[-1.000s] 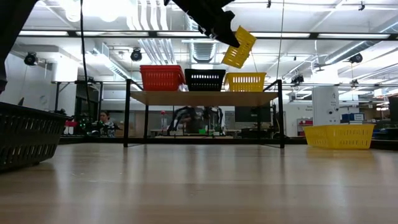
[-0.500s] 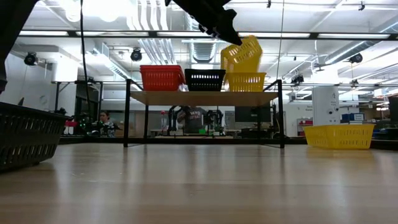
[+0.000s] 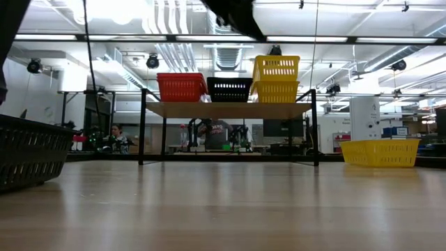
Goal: Stack baskets on shelf by color
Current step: Stack the bottom yellow basket into the yellow basket on the shelf
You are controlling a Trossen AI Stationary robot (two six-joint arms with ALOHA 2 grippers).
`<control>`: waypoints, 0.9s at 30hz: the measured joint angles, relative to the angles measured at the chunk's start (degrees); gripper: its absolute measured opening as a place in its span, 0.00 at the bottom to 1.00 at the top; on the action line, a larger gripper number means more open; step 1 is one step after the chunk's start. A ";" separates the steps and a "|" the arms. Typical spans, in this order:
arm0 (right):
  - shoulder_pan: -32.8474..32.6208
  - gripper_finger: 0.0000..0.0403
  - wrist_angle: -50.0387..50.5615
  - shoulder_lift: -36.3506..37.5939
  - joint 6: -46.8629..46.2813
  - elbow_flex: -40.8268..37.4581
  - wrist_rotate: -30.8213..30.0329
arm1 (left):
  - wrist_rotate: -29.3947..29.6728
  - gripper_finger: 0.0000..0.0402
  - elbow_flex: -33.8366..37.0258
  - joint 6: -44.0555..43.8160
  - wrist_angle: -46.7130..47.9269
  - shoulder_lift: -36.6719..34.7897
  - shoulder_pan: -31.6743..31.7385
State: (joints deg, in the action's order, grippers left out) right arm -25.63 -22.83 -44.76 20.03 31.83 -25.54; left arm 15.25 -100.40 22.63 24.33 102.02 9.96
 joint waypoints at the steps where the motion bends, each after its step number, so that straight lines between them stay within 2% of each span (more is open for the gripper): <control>1: 0.02 0.02 -0.02 0.01 0.05 0.02 0.02 | -0.13 0.19 0.00 -1.06 1.76 -1.25 -0.62; 5: 0.02 0.02 -0.07 0.01 0.59 0.02 -0.04 | -1.48 0.19 1.59 -4.45 9.70 -6.62 -4.30; 9: 0.14 0.02 -0.25 0.04 0.83 0.07 -0.08 | -1.79 0.19 8.78 -5.86 9.08 -13.71 -9.86; 13: 0.15 0.02 -0.51 -0.23 0.55 0.60 -0.11 | -1.60 0.19 19.85 -5.90 1.12 -21.87 -15.76; 17: 0.15 0.02 -0.66 -1.19 0.44 0.74 -2.47 | 4.01 0.19 30.90 -5.56 -7.77 -30.32 -19.77; 24: 0.17 0.02 -0.43 -6.17 2.05 0.72 -11.34 | 5.85 0.19 47.03 -5.47 -16.58 -44.65 -21.90; 27: 1.51 0.02 -4.27 -9.45 1.99 1.05 -12.43 | 5.83 0.19 53.01 -5.48 -22.12 -49.99 -22.03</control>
State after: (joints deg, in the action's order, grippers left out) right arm -24.12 -27.10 -54.22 22.02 32.88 -37.97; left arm 21.09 -47.39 17.15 2.21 52.03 -12.07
